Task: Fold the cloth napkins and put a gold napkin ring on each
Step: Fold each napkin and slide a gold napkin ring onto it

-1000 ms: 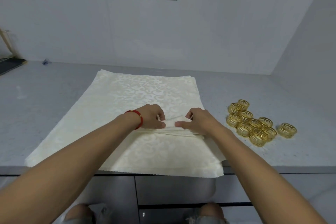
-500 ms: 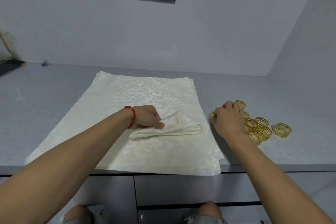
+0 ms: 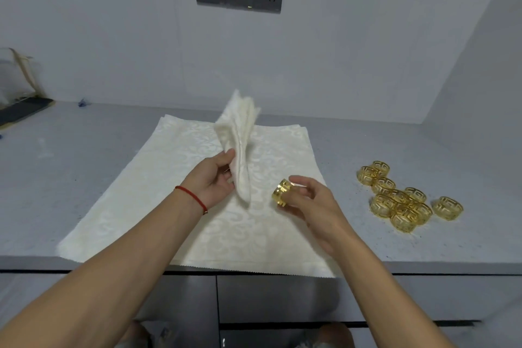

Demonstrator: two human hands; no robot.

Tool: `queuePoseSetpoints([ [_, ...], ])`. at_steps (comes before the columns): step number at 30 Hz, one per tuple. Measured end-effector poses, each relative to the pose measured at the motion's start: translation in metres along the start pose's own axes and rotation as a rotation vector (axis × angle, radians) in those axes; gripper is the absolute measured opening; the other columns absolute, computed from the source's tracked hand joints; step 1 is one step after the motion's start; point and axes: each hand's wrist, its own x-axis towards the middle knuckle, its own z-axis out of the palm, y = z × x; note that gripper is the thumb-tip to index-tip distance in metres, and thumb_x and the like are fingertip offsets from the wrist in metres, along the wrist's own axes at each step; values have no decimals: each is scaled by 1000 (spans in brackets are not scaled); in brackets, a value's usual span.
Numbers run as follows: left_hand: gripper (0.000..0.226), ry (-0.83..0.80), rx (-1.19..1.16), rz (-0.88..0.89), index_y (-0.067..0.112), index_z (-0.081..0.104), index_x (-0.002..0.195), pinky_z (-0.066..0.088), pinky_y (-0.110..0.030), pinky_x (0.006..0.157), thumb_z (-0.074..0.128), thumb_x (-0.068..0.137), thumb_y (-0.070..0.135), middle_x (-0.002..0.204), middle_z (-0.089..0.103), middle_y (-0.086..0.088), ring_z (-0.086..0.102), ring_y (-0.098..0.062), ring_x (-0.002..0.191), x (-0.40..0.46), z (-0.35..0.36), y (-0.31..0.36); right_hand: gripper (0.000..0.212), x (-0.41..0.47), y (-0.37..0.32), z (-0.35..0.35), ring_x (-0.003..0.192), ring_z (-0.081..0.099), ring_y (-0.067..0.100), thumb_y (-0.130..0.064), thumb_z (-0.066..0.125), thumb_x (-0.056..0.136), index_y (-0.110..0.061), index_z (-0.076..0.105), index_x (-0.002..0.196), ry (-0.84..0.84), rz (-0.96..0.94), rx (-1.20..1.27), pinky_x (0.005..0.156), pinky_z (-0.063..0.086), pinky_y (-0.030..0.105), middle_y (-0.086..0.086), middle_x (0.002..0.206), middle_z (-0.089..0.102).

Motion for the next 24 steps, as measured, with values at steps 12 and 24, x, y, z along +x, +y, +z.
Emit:
queuePoseSetpoints([
  [12, 37, -111, 11, -3, 3, 54, 118, 41, -49, 114, 59, 82, 0, 127, 58, -25, 52, -41, 133, -4, -14, -31, 47, 4, 12, 35, 99, 66, 6, -26, 88, 80, -32, 63, 120, -3, -261, -392, 87, 54, 22, -10, 109, 67],
  [24, 38, -194, -43, -42, 0, 60, 114, 39, -56, 114, 58, 76, -1, 141, 53, -30, 48, -46, 135, -10, -16, -28, 43, 8, 19, 42, 95, 54, 1, -25, 81, 83, -23, 56, 118, 91, -595, -801, 76, 43, 12, -6, 107, 53],
])
